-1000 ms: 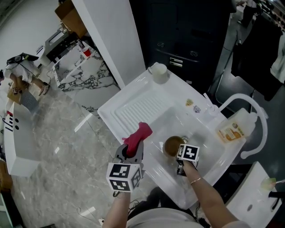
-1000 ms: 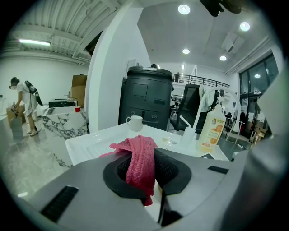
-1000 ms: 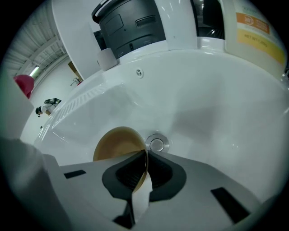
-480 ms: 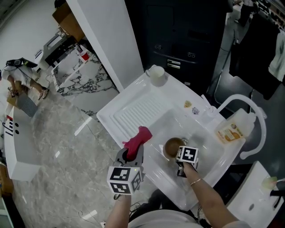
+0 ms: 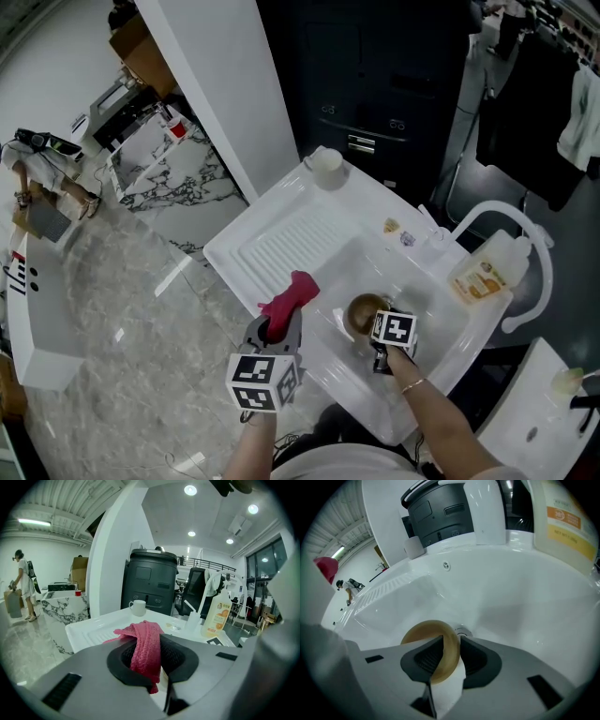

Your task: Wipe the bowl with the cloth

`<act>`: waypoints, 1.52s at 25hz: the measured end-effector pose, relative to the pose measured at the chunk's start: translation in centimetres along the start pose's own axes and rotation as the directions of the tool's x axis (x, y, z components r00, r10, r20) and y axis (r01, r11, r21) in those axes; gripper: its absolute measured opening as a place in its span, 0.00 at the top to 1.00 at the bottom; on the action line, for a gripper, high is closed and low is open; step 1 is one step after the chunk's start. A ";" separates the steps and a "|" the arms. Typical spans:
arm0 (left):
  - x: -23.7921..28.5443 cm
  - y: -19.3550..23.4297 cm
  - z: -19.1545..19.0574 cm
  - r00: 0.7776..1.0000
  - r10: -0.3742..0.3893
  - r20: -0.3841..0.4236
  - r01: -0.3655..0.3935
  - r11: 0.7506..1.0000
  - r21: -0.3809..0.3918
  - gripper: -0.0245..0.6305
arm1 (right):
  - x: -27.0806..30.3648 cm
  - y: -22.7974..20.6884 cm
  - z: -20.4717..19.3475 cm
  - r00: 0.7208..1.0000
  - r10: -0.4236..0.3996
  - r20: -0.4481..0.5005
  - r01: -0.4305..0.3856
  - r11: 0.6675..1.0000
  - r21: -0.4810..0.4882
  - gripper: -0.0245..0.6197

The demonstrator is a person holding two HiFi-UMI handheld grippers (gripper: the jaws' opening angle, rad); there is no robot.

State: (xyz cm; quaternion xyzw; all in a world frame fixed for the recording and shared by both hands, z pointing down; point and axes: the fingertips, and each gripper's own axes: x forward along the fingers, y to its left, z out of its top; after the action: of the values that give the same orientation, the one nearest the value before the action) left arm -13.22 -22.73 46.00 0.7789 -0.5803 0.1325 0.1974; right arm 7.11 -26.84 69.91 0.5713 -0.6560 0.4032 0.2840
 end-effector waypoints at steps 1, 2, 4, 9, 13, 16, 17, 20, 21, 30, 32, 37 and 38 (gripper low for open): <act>-0.1 0.0 0.0 1.000 -0.001 0.003 0.001 1.000 0.002 0.89 | -0.3 0.0 0.3 1.000 -0.002 0.013 0.002 1.000 -0.004 0.77; -0.2 0.0 0.0 1.000 -0.002 0.005 0.002 1.000 0.006 0.89 | -0.6 0.0 0.6 1.000 -0.004 0.027 0.004 1.000 -0.010 0.77; -0.5 -0.1 -0.1 1.000 -0.007 0.008 0.007 1.000 0.012 0.89 | -1.4 0.0 1.2 0.998 -0.010 0.060 0.011 1.000 -0.023 0.77; -1.3 -0.6 0.3 0.999 -0.025 0.024 0.025 1.000 0.018 0.89 | -3.7 0.1 2.6 0.990 -0.018 0.138 0.023 0.999 -0.038 0.77; -2.0 -1.0 0.3 0.999 -0.039 0.027 0.038 0.999 0.017 0.89 | -6.3 0.8 3.9 0.977 0.006 0.214 0.005 0.999 -0.053 0.78; -2.5 -1.5 0.4 0.998 -0.050 0.041 0.049 0.998 0.029 0.89 | -8.9 1.2 5.1 0.958 0.025 0.285 -0.009 0.998 -0.055 0.79; -2.8 -1.6 0.6 0.997 -0.054 0.050 0.052 0.998 0.034 0.89 | -9.9 1.4 5.4 0.951 0.030 0.308 -0.013 0.998 -0.057 0.79; -3.6 -2.0 1.2 0.995 -0.066 0.070 0.063 0.997 0.044 0.89 | -12.8 2.2 6.4 0.928 0.052 0.369 -0.029 0.997 -0.067 0.79; -3.9 -2.1 1.3 0.995 -0.070 0.074 0.067 0.997 0.046 0.89 | -13.7 2.5 6.6 0.920 0.061 0.388 -0.036 0.997 -0.071 0.79; -6.8 -2.4 1.2 0.990 -0.090 0.104 0.085 0.995 0.057 0.89 | -22.2 5.6 7.0 0.835 0.122 0.537 -0.062 0.990 -0.129 0.80; -7.5 -2.4 1.2 0.989 -0.095 0.110 0.089 0.994 0.057 0.89 | -24.0 6.1 6.9 0.815 0.130 0.565 -0.061 0.988 -0.140 0.80; -9.2 -2.7 1.1 0.986 -0.106 0.125 0.099 0.993 0.061 0.89 | -27.8 7.3 6.2 0.770 0.143 0.622 -0.051 0.985 -0.163 0.83; -9.6 -2.8 1.0 0.986 -0.109 0.127 0.102 0.993 0.063 0.89 | -28.6 7.6 6.0 0.762 0.145 0.631 -0.052 0.985 -0.164 0.83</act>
State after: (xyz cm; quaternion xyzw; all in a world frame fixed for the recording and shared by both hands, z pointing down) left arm -13.40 -14.34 40.50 0.8207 -0.5461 0.0868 0.1440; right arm 5.51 -16.93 41.48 0.6183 -0.7687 0.1524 0.0601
